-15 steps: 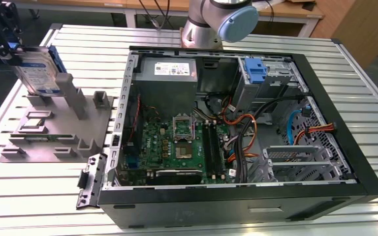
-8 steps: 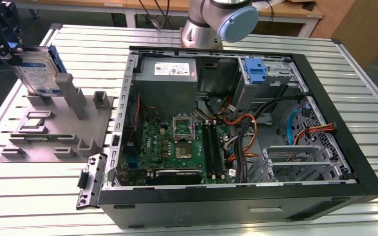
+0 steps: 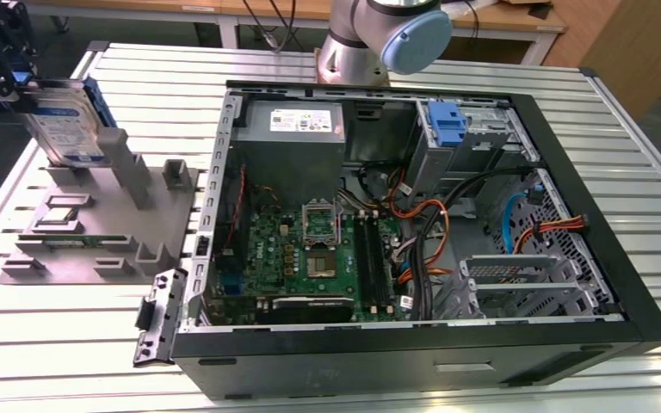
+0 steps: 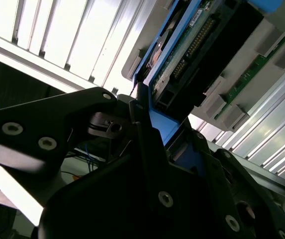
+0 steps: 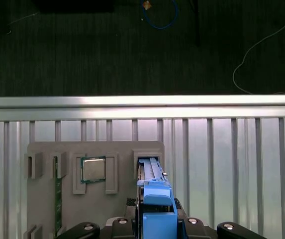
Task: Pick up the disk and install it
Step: 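Pick up the disk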
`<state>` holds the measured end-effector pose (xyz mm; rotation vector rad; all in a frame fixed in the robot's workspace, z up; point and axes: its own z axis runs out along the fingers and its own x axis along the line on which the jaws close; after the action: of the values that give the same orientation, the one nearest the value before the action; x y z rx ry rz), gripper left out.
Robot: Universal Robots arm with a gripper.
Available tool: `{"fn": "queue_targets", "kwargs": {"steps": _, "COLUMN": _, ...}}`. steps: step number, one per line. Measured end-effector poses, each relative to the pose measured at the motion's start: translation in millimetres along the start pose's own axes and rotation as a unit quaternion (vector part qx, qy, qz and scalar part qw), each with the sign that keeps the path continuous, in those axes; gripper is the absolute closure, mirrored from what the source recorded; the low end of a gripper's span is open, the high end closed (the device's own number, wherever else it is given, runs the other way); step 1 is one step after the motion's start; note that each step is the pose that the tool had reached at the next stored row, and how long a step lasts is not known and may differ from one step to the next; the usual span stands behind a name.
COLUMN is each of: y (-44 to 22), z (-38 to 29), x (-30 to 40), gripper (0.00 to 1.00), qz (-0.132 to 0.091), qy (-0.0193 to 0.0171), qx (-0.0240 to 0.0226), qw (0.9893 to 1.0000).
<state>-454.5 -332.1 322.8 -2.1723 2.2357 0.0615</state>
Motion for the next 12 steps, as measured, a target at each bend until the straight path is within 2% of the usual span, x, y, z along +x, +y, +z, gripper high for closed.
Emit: {"fn": "queue_targets", "kwargs": {"steps": 12, "y": 0.0, "z": -2.0, "x": -0.1, "gripper": 0.64, "qz": 0.000, "qy": -0.0011, "qx": 0.0000, "qw": 1.0000}}
